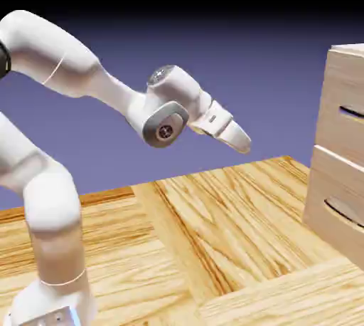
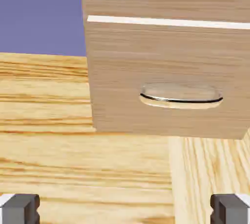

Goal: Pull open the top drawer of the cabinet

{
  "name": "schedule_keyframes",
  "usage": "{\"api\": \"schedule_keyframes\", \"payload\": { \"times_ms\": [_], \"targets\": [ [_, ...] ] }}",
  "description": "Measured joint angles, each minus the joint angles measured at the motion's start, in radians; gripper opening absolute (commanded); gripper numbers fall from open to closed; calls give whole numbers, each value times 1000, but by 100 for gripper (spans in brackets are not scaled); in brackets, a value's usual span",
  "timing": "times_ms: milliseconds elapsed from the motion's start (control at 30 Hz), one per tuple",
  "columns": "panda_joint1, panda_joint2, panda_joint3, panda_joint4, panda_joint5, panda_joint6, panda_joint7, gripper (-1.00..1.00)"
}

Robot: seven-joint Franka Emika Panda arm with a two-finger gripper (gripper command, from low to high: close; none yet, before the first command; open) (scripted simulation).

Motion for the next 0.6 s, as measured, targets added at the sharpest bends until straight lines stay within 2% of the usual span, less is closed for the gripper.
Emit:
{"api": "schedule_keyframes", "payload": {
  "times_ms": [600],
  "targets": [
    [1, 207, -46, 267, 783, -104, -335, 0]
  ]
}}
